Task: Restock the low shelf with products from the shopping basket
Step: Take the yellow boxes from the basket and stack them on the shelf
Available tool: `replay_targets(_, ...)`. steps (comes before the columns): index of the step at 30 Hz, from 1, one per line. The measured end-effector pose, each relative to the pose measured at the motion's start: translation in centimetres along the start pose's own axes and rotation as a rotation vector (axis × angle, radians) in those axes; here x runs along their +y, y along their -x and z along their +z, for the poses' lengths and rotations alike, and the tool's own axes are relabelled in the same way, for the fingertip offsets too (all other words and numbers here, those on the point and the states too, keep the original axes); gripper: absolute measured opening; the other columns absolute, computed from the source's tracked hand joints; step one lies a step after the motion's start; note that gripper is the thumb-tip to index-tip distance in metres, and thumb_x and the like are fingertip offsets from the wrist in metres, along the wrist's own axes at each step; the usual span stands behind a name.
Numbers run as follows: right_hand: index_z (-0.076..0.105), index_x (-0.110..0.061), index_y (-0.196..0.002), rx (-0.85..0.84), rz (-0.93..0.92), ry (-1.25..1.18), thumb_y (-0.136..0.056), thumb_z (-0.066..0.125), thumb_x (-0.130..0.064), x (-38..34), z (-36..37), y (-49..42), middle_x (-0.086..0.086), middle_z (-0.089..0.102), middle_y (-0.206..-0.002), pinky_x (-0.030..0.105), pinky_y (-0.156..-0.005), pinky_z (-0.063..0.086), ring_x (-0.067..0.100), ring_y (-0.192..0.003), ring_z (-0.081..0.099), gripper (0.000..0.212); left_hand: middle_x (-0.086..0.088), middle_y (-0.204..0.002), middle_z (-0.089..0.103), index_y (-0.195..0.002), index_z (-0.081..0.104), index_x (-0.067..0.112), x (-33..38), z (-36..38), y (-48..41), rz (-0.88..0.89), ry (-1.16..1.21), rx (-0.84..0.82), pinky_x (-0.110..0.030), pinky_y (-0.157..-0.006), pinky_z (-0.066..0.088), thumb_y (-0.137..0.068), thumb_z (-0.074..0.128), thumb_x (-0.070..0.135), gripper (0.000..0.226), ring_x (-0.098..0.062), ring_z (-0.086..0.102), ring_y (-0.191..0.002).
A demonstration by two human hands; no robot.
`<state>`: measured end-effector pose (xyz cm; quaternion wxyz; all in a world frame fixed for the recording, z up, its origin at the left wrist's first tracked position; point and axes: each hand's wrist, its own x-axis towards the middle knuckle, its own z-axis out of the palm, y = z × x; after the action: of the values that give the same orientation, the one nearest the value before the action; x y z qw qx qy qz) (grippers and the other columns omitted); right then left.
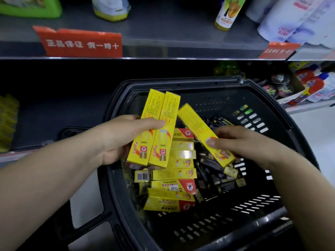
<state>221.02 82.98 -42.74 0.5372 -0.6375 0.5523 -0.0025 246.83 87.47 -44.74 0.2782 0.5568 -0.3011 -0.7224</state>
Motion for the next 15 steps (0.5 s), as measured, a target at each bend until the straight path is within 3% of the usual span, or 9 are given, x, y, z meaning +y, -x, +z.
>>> replay_targets(2,0.062,-0.019,-0.109,0.009,-0.022,-0.364,-0.057,0.072,-0.042,-1.0,1.6,-0.1,0.006,0.072,-0.096,0.026,-0.064,0.054,0.016,-0.079,0.069,0.057,-0.009,-0.070,0.073,-0.093,0.068,0.012,0.3,-0.8,0.7,0.043,0.057,0.050,-0.022,-0.037,0.047,-0.069,0.070,0.032,0.031,-0.020,0.069,-0.052)
replay_targets(5,0.059,-0.014,-0.114,-0.049,-0.027,-0.565,-0.054,0.076,-0.037,-3.1,4.5,-0.7,0.012,0.070,-0.103,0.034,-0.065,0.057,0.026,-0.084,0.070,0.067,-0.009,-0.071,0.073,-0.098,0.066,0.011,0.4,-1.6,1.5,0.079,0.119,0.096,-0.022,-0.037,0.047,-0.074,0.068,0.029,0.030,-0.019,0.069,-0.053)
replay_targets(9,0.055,-0.008,-0.114,-0.025,-0.082,-0.523,-0.052,0.075,-0.046,-6.3,7.4,-1.6,0.008,0.071,-0.096,0.030,-0.068,0.057,0.020,-0.085,0.069,0.075,-0.011,-0.083,0.075,-0.108,0.065,0.013,0.3,-2.6,2.7,0.102,0.120,0.112,-0.026,-0.044,0.051,-0.060,0.070,0.034,0.053,-0.023,0.071,-0.064)
replay_targets(12,0.056,-0.011,-0.107,0.112,-0.155,-0.370,-0.057,0.063,-0.062,-8.6,8.8,-2.6,0.014,0.068,-0.104,0.031,-0.074,0.056,0.020,-0.087,0.067,0.072,-0.009,-0.073,0.073,-0.107,0.063,0.013,0.8,-4.2,3.7,0.138,0.148,0.146,-0.022,-0.036,0.046,-0.063,0.070,0.033,0.049,-0.020,0.068,-0.052)
replay_targets(15,0.062,-0.020,-0.105,0.142,-0.174,-0.330,-0.070,0.049,-0.072,-10.7,9.8,-3.6,0.004,0.072,-0.099,0.035,-0.085,0.053,0.020,-0.095,0.068,0.063,-0.012,-0.081,0.074,-0.103,0.065,0.016,0.9,-6.0,5.0,0.160,0.148,0.162,-0.027,-0.038,0.048,-0.056,0.070,0.037,0.052,-0.024,0.070,-0.057)
